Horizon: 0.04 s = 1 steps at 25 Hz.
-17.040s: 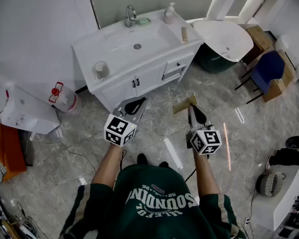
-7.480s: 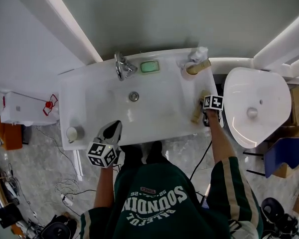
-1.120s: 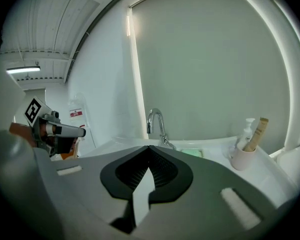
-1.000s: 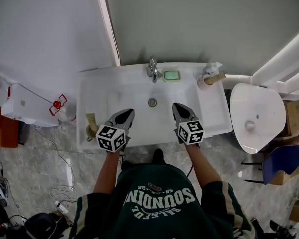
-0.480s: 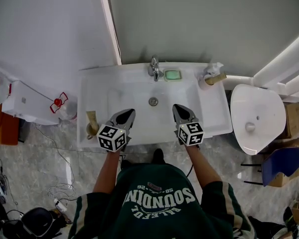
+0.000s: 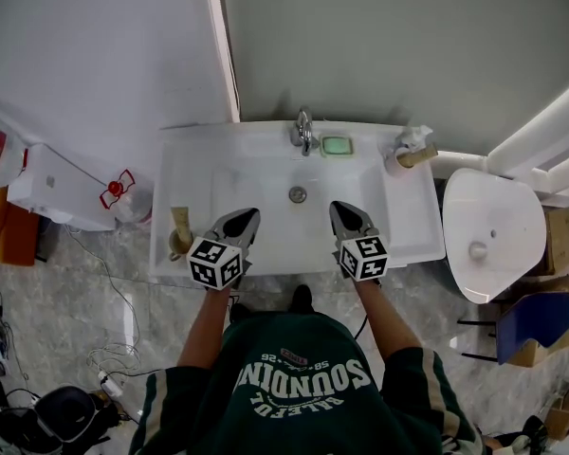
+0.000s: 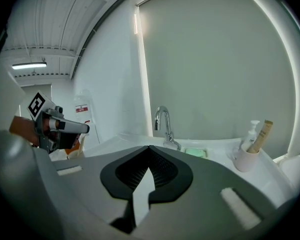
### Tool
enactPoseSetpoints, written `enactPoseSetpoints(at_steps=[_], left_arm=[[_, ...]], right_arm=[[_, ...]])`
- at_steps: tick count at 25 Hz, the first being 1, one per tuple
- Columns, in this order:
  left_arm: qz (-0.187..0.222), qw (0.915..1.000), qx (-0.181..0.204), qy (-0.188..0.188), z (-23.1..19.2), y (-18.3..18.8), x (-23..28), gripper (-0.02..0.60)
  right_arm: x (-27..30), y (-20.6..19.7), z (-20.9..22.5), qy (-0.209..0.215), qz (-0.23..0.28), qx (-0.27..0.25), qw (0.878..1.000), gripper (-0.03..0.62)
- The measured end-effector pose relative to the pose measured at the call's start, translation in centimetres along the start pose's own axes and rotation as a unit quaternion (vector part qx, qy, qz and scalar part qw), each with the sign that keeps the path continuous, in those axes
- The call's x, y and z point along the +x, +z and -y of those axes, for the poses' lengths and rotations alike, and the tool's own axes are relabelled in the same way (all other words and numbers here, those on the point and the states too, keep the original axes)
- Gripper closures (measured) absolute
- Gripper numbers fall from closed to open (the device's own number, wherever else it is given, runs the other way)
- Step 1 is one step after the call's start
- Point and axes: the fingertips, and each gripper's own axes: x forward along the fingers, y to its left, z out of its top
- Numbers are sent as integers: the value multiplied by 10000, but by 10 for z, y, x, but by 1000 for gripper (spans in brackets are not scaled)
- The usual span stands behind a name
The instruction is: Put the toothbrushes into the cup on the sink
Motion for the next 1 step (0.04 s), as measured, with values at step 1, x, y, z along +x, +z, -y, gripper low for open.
enactPoseSetpoints(at_steps=[1], left_arm=[[2,10000,-3,7,-1,0,-1,531]], right_arm=[[0,0,-1,11,-2,-5,10000,591]])
